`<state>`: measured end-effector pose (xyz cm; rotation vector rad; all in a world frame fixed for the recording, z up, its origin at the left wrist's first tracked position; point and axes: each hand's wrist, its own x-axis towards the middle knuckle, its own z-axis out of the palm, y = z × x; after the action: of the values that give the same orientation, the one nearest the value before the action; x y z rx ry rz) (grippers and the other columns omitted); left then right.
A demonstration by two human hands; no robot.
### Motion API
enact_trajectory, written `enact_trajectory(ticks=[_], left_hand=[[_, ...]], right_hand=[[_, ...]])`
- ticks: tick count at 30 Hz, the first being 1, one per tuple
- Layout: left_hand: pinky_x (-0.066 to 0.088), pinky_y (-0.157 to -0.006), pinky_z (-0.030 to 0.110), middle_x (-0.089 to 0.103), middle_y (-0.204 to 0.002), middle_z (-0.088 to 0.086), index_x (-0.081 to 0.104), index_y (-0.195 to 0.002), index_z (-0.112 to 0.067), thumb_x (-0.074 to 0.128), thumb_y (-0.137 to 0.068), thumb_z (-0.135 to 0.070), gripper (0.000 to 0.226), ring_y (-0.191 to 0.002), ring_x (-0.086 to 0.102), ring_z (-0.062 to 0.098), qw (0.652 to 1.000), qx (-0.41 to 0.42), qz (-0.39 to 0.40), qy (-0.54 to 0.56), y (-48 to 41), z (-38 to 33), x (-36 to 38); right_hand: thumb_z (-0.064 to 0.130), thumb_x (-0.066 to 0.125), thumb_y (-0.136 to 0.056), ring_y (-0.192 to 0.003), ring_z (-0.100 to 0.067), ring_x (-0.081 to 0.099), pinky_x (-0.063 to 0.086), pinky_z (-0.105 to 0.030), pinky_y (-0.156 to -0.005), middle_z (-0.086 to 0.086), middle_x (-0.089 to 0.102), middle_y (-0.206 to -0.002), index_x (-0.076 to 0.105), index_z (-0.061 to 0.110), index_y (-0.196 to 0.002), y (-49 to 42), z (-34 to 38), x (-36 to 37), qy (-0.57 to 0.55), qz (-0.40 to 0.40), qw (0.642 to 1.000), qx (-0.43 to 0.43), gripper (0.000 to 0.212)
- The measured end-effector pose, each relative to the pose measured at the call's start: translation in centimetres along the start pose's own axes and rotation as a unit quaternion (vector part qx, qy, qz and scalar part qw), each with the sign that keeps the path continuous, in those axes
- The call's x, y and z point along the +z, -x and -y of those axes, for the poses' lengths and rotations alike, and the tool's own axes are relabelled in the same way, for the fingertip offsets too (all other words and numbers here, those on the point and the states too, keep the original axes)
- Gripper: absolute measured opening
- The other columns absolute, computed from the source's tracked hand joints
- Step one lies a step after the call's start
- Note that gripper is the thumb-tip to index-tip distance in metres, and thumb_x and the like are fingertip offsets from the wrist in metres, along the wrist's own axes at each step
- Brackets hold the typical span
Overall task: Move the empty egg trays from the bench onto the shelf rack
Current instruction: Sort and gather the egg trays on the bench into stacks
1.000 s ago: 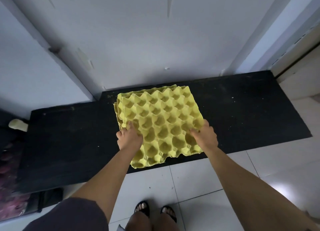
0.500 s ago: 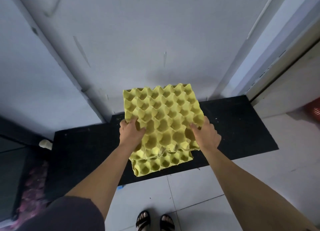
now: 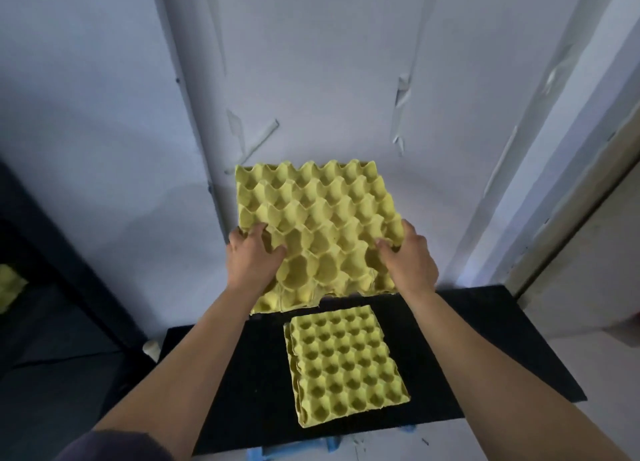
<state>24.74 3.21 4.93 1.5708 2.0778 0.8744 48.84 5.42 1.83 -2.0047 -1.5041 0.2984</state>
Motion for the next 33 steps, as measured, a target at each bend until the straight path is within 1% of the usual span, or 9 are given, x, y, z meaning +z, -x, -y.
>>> enact_trajectory(ticks=[4, 7, 11, 13, 18, 23, 26, 28, 33], left_hand=[[0.03, -0.106, 0.043, 0.03, -0.139, 0.021, 0.037, -0.14, -0.015, 0.065, -0.082, -0.036, 0.067, -0.128, 0.033, 0.039, 0.999, -0.001, -0.046, -0.003, 1.5, -0.6, -4.7], [0.031, -0.106, 0.043, 0.03, -0.138, 0.02, 0.034, -0.141, -0.016, 0.067, -0.08, -0.039, 0.072, -0.127, 0.033, 0.039, 0.997, -0.008, -0.075, -0.015, 3.9, -0.9, -7.8], [0.032, -0.104, 0.042, 0.033, -0.135, 0.019, 0.035, -0.141, -0.016, 0.069, -0.078, -0.039, 0.075, -0.125, 0.034, 0.037, 0.99, -0.024, -0.135, -0.031, 8.7, -0.8, -11.2], [0.032, -0.103, 0.043, 0.033, -0.136, 0.019, 0.036, -0.14, -0.017, 0.069, -0.078, -0.037, 0.073, -0.125, 0.033, 0.037, 0.986, -0.025, -0.159, -0.034, 10.7, -0.8, -12.7], [0.028, -0.105, 0.043, 0.026, -0.143, 0.019, 0.036, -0.14, -0.019, 0.069, -0.078, -0.033, 0.072, -0.129, 0.029, 0.038, 0.965, -0.053, -0.249, -0.061, 16.7, 0.4, -17.9], [0.031, -0.105, 0.043, 0.028, -0.142, 0.018, 0.04, -0.139, -0.021, 0.069, -0.078, -0.029, 0.068, -0.127, 0.032, 0.037, 0.943, -0.091, -0.313, -0.074, 21.2, 3.1, -23.9], [0.034, -0.104, 0.045, 0.031, -0.141, 0.019, 0.043, -0.137, -0.022, 0.067, -0.079, -0.029, 0.063, -0.125, 0.036, 0.038, 0.925, -0.111, -0.352, -0.086, 23.5, 5.0, -27.3], [0.035, -0.103, 0.046, 0.033, -0.14, 0.019, 0.044, -0.135, -0.022, 0.067, -0.079, -0.029, 0.061, -0.124, 0.038, 0.038, 0.916, -0.122, -0.373, -0.086, 24.6, 6.3, -29.3], [0.037, -0.101, 0.046, 0.034, -0.139, 0.017, 0.046, -0.134, -0.024, 0.065, -0.08, -0.027, 0.057, -0.123, 0.04, 0.035, 0.895, -0.121, -0.421, -0.084, 26.7, 10.3, -34.9]], right_hand=[[0.05, 0.054, -0.088, -0.113, -0.031, 0.05, 0.043, -0.039, -0.077, -0.01, 0.052, -0.122, 0.035, 0.028, -0.139, 0.5, 4.1, -1.9, -0.011, -0.005, 0.998, -0.06, 0.058], [0.049, 0.057, -0.086, -0.117, -0.03, 0.047, 0.044, -0.04, -0.078, -0.009, 0.051, -0.122, 0.033, 0.03, -0.14, 1.8, 6.0, -3.2, -0.029, 0.013, 0.995, -0.093, 0.063], [0.047, 0.058, -0.085, -0.115, -0.029, 0.05, 0.046, -0.041, -0.082, -0.008, 0.051, -0.124, 0.031, 0.031, -0.142, 4.3, 7.8, -4.6, -0.054, 0.05, 0.985, -0.153, 0.065], [0.049, 0.058, -0.085, -0.112, -0.028, 0.053, 0.047, -0.04, -0.081, -0.007, 0.052, -0.123, 0.031, 0.032, -0.142, 5.5, 8.6, -4.7, -0.069, 0.053, 0.981, -0.171, 0.065], [0.055, 0.059, -0.082, -0.108, -0.028, 0.056, 0.049, -0.041, -0.083, -0.005, 0.054, -0.12, 0.033, 0.033, -0.14, 10.1, 12.5, -4.9, -0.115, 0.083, 0.964, -0.226, 0.067], [0.055, 0.059, -0.082, -0.104, -0.028, 0.059, 0.047, -0.042, -0.086, -0.006, 0.059, -0.115, 0.037, 0.03, -0.139, 15.2, 17.8, -4.3, -0.15, 0.09, 0.937, -0.303, 0.066], [0.05, 0.06, -0.084, -0.107, -0.027, 0.056, 0.047, -0.04, -0.087, -0.007, 0.057, -0.116, 0.039, 0.028, -0.139, 18.2, 21.3, -3.7, -0.225, 0.124, 0.908, -0.331, 0.062], [0.047, 0.06, -0.085, -0.109, -0.026, 0.054, 0.044, -0.038, -0.088, -0.008, 0.055, -0.118, 0.04, 0.027, -0.139, 20.0, 23.4, -3.3, -0.266, 0.134, 0.891, -0.344, 0.061], [0.04, 0.06, -0.089, -0.109, -0.026, 0.054, 0.041, -0.033, -0.085, -0.008, 0.058, -0.12, 0.043, 0.022, -0.14, 25.1, 29.2, -1.9, -0.306, 0.111, 0.865, -0.381, 0.057]])
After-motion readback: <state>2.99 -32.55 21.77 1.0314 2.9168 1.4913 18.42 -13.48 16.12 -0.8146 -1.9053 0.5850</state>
